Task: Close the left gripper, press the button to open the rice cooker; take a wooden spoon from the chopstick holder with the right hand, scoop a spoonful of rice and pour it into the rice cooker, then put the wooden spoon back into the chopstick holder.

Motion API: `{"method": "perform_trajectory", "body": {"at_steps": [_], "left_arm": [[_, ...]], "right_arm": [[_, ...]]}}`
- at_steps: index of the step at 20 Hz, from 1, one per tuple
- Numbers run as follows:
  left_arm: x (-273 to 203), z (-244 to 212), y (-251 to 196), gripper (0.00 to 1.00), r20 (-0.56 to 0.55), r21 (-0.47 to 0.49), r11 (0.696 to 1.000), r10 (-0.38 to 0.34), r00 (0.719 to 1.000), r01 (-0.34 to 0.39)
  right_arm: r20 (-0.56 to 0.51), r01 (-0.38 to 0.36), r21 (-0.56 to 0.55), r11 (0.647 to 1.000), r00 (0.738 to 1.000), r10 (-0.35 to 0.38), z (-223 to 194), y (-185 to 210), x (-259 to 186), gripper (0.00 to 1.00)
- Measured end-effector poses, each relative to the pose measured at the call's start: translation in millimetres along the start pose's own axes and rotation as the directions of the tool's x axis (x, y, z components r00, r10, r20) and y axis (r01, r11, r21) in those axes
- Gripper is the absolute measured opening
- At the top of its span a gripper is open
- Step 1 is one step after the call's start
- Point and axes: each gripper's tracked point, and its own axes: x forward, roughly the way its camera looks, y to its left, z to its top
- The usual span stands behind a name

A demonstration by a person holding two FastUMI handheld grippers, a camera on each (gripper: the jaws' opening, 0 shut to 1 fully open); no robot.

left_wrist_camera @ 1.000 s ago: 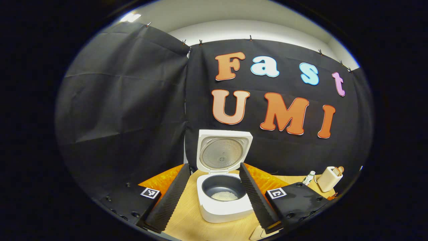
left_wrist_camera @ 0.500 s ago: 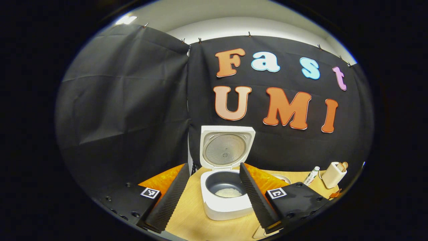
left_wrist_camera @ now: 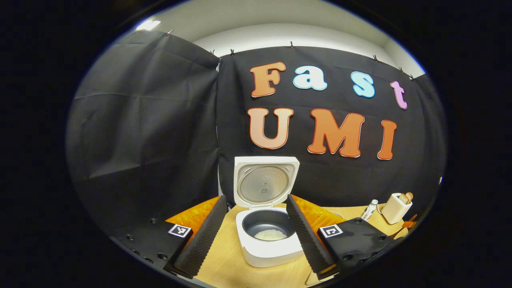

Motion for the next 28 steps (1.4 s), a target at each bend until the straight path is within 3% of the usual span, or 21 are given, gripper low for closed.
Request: {"method": "perform_trajectory", "body": {"at_steps": [6,9,13,19,28], "left_arm": [[11,-8,10,1.00,-0.017,-0.026,0.998,-0.058,0.998,0.058],[16,-6,13,1.00,-0.013,-0.014,0.996,-0.090,0.996,0.090],[19,-2,18,1.00,-0.002,-0.002,0.992,-0.129,0.992,0.129],[22,-1,33,1.00,-0.008,0.012,0.988,-0.153,0.988,0.153],[19,-10,56,1.00,-0.036,0.029,0.991,-0.130,0.991,0.131]], "right_arm": [[0.057,-0.024,-0.067,0.997,0.998,0.028,22,42,-51,0.02],[0.079,-0.068,-0.102,0.992,0.994,0.076,22,76,-72,0.02],[0.090,-0.085,-0.227,0.970,0.990,0.108,5,115,-83,0.02],[0.051,-0.113,-0.304,0.946,0.990,0.135,-41,148,-75,0.02],[-0.032,-0.044,-0.472,0.880,0.999,0.033,-115,138,-42,0.02]]}}
